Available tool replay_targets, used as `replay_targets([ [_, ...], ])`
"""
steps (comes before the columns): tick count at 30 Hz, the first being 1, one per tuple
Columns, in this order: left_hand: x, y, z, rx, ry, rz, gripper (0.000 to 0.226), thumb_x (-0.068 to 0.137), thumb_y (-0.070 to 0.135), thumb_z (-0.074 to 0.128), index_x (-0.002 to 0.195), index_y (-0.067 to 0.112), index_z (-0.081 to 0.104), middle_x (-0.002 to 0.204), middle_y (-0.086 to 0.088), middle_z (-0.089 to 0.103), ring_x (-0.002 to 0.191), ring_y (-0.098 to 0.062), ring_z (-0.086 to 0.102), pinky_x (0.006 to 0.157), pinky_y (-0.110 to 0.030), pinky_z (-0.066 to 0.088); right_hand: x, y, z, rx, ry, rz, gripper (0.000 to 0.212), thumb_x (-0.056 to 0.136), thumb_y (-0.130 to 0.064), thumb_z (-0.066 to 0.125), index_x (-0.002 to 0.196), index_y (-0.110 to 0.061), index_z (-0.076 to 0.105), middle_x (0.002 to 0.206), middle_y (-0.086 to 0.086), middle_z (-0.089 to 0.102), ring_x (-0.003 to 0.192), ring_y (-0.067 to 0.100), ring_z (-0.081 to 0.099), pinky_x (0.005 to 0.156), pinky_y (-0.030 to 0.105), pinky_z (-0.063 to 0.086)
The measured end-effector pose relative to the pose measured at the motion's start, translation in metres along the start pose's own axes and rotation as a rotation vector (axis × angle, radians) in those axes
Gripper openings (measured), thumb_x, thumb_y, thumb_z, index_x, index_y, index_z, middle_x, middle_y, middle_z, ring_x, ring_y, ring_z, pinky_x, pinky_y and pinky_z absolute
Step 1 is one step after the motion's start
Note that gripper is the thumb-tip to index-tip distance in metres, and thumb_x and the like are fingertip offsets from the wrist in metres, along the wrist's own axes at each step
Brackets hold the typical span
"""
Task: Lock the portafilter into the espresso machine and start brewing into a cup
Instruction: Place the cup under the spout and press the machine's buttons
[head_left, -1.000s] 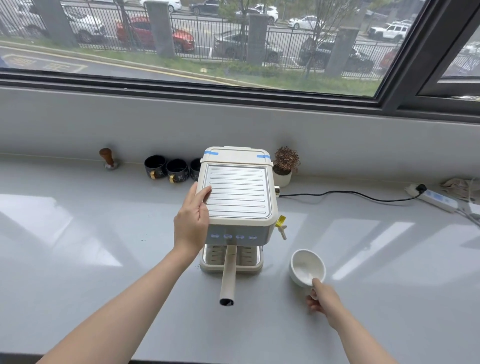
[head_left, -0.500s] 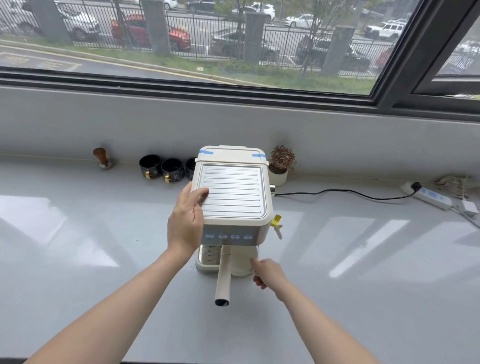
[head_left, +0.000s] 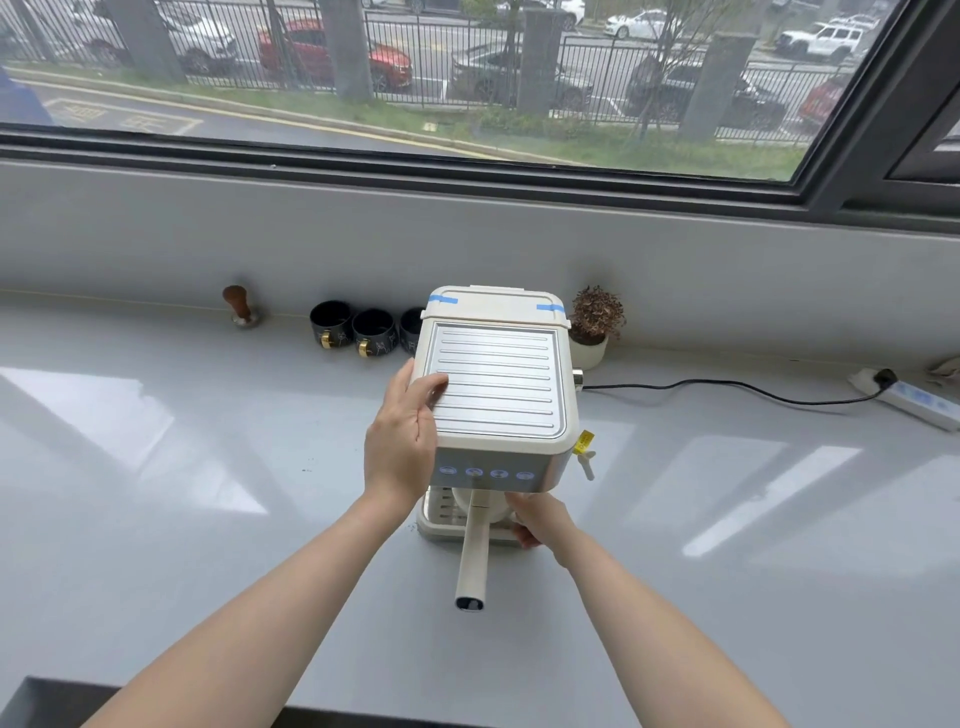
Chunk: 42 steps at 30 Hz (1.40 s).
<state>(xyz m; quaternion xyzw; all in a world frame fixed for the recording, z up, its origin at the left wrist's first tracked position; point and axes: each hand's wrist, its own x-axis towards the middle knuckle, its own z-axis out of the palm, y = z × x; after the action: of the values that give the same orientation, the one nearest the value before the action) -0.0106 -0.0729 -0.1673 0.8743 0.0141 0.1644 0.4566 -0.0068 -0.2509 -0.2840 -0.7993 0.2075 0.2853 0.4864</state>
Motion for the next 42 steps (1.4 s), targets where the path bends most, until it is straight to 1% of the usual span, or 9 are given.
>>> replay_targets([
  [8,0.000,-0.001,-0.001,0.011,0.000,-0.005,0.049,0.081,0.015,0.028,0.117,0.028,0.058,0.148,0.003,0.040,0.120,-0.018,0.051,0.081,-0.028,0.039,-0.007,0.003,0.001,0.113,-0.016,-0.042,0.039,0.086,-0.048,0.053,0.078,-0.011,0.061,0.068,0.003,0.056,0.051,0.017,0.050,0.055,0.026,0.050],
  [11,0.000,-0.001,-0.001,0.016,-0.007,-0.004,0.049,0.081,0.016,0.028,0.118,0.027,0.059,0.149,0.002,0.039,0.120,-0.018,0.050,0.079,-0.026,0.037,-0.012,0.006,0.000,0.008,0.010,-0.095,0.046,0.091,-0.051,0.045,0.084,-0.011,0.064,0.075,0.000,0.060,0.051,0.017,0.048,0.053,0.026,0.047],
  [15,0.002,-0.005,-0.001,0.032,-0.025,0.007,0.049,0.082,0.017,0.028,0.118,0.029,0.058,0.150,0.001,0.038,0.120,-0.019,0.051,0.080,-0.028,0.039,-0.018,0.024,-0.012,-0.173,0.077,-0.216,0.027,0.094,-0.048,0.043,0.085,-0.029,0.060,0.088,-0.003,0.060,0.066,0.016,0.052,0.054,0.025,0.040],
  [18,0.002,-0.008,-0.002,0.043,-0.043,0.008,0.049,0.082,0.019,0.027,0.119,0.031,0.056,0.151,0.001,0.036,0.121,-0.020,0.050,0.082,-0.031,0.043,-0.031,0.032,-0.032,-0.214,0.373,-0.355,0.018,0.095,-0.035,0.047,0.088,-0.025,0.061,0.095,0.002,0.061,0.081,0.017,0.056,0.067,0.029,0.038],
  [22,0.003,-0.009,-0.002,0.037,-0.057,0.009,0.048,0.082,0.020,0.027,0.119,0.033,0.055,0.151,0.002,0.036,0.120,-0.021,0.051,0.082,-0.032,0.043,-0.071,0.003,-0.058,0.064,0.792,-0.662,0.023,0.096,-0.026,0.047,0.114,-0.015,0.055,0.101,-0.002,0.057,0.080,-0.001,0.056,0.070,0.023,0.040],
  [25,0.003,-0.010,-0.002,0.032,-0.063,0.010,0.047,0.083,0.020,0.027,0.119,0.033,0.054,0.152,0.002,0.035,0.120,-0.021,0.050,0.080,-0.032,0.042,-0.087,-0.024,-0.055,-0.016,0.709,-0.930,0.044,0.093,-0.048,0.043,0.128,-0.022,0.049,0.123,-0.004,0.053,0.106,-0.006,0.053,0.083,0.012,0.043],
  [28,0.001,-0.009,-0.003,0.014,-0.065,0.025,0.047,0.082,0.020,0.027,0.119,0.031,0.054,0.151,0.007,0.035,0.118,-0.018,0.051,0.078,-0.030,0.040,-0.079,-0.029,-0.032,-0.229,0.626,-0.971,0.060,0.085,-0.062,0.048,0.135,-0.032,0.038,0.154,0.001,0.029,0.135,0.016,0.041,0.098,0.030,0.044],
  [33,0.001,-0.007,-0.003,0.006,-0.063,0.021,0.046,0.082,0.020,0.028,0.118,0.031,0.054,0.149,0.012,0.036,0.113,-0.016,0.052,0.076,-0.030,0.040,-0.060,-0.021,-0.011,-0.249,0.732,-1.024,0.071,0.071,-0.046,0.077,0.125,-0.027,0.035,0.156,0.012,0.018,0.139,0.029,0.037,0.082,0.047,0.056],
  [42,0.000,-0.009,-0.002,-0.004,-0.050,0.032,0.046,0.082,0.019,0.028,0.118,0.029,0.055,0.148,0.011,0.038,0.113,-0.016,0.052,0.076,-0.029,0.041,-0.058,-0.021,-0.008,-0.197,0.734,-1.071,0.071,0.070,-0.045,0.076,0.125,-0.027,0.035,0.156,0.015,0.018,0.144,0.030,0.030,0.089,0.048,0.054],
])
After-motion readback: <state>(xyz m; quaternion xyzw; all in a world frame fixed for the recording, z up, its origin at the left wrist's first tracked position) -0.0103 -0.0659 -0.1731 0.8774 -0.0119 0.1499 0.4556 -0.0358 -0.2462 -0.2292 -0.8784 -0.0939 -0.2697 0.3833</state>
